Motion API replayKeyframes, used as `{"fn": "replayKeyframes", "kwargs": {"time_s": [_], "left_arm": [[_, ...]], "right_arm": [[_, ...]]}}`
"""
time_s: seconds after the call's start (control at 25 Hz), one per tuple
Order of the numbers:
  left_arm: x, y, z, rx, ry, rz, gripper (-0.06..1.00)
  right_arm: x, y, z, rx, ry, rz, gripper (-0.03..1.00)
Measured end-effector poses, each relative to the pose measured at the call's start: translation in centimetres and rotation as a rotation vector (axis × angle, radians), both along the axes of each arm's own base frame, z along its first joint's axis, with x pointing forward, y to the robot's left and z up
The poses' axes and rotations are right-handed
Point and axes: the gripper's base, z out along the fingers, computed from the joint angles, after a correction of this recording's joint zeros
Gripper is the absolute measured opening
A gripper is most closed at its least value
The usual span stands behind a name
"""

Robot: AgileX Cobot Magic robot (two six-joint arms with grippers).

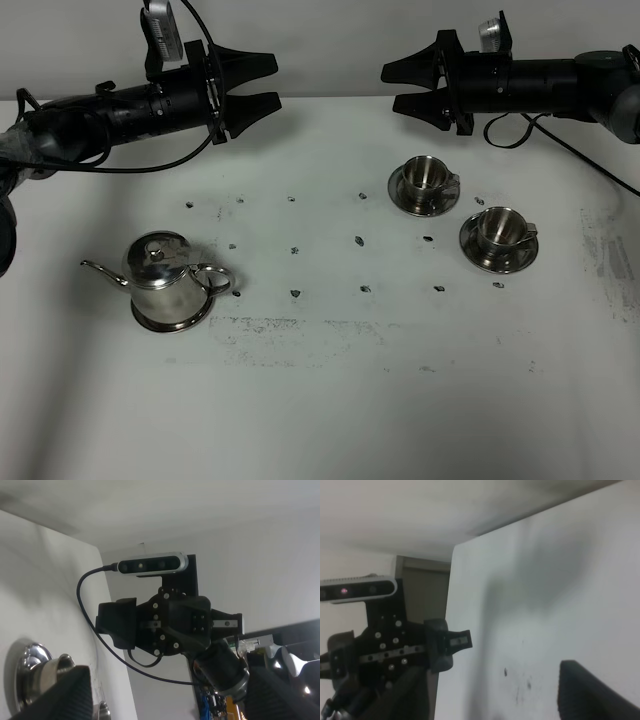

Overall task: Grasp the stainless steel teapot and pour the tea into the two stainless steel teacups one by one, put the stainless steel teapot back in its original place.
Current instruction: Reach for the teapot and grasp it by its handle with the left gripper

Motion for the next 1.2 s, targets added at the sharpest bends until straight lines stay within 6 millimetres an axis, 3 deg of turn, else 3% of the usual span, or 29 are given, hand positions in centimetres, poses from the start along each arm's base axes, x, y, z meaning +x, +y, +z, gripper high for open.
{"fn": "replayKeyframes", "kwargs": {"time_s": [0.6, 0.84, 1.2], "left_arm": [[0.1, 0.0, 0.1, 0.039, -0.064, 0.008, 0.62], [1.0, 0.2, 2.0, 0.393, -0.235, -0.063, 0.59], [1.3, 2.7, 8.4, 0.974, -0.289, -0.097, 0.52]], "right_arm": [[0.3, -0.1, 0.1, -0.034, -0.04, -0.011, 0.56], [1.0, -0.8, 2.1, -0.291, -0.197, 0.064, 0.56], [1.2, -3.4, 8.0, -0.758, -0.275, 0.071, 0.55]]}}
